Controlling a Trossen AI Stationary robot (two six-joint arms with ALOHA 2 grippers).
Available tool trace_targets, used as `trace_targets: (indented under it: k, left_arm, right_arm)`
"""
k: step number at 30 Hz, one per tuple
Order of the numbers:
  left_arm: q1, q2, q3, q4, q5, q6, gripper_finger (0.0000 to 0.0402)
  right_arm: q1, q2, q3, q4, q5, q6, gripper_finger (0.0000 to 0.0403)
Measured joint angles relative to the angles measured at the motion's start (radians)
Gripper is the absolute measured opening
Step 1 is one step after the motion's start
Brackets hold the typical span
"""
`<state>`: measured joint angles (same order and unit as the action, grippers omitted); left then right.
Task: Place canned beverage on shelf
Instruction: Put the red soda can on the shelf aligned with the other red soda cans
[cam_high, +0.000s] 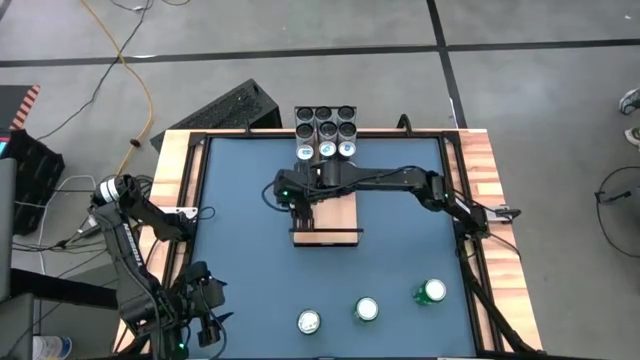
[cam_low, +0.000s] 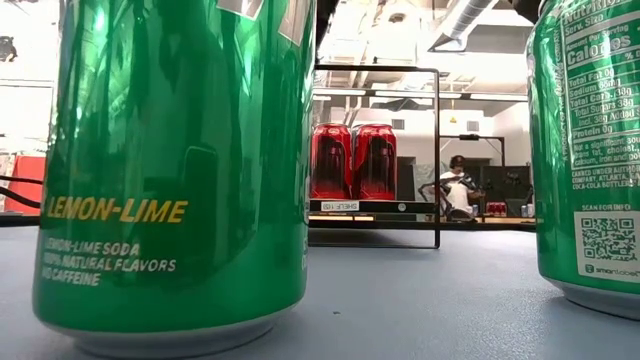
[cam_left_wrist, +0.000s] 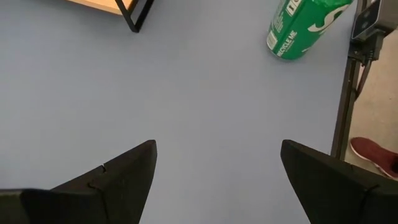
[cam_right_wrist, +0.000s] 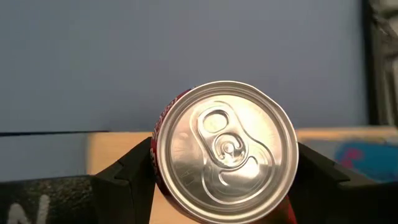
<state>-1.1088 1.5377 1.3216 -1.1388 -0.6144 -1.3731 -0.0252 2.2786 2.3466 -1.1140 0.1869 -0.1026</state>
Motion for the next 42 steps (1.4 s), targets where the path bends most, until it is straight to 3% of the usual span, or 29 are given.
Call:
trace_targets:
  k: [5, 19, 28, 33, 38, 42]
  left_arm:
    - [0.000, 0.000, 0.000, -0.008, -0.001, 0.001, 0.0330]
    - [0.000, 0.000, 0.000, -0.024, -0.003, -0.020, 0.0330]
    - [0.000, 0.001, 0.000, -0.046, -0.043, -0.017, 0.0330]
    - [0.002, 0.001, -0.009, -0.059, -0.048, -0.021, 0.0330]
    - [0.003, 0.001, -0.041, -0.056, -0.038, -0.066, 0.0330]
    - [0.003, 0.001, -0.056, -0.051, -0.025, -0.100, 0.0330]
  right_arm:
    - [0.000, -0.010, 0.000, 0.001, -0.070, -0.021, 0.0267]
    - [-0.024, -0.026, 0.000, -0.032, -0.120, -0.091, 0.0267]
    - [-0.031, -0.195, -0.035, -0.146, -0.156, -0.112, 0.0267]
    - [-0.038, -0.397, -0.271, -0.029, -0.163, -0.070, 0.0267]
    - [-0.029, -0.608, -0.655, 0.303, -0.114, -0.014, 0.0267]
    - [-0.037, -0.648, -0.748, 0.398, -0.097, 0.050, 0.0267]
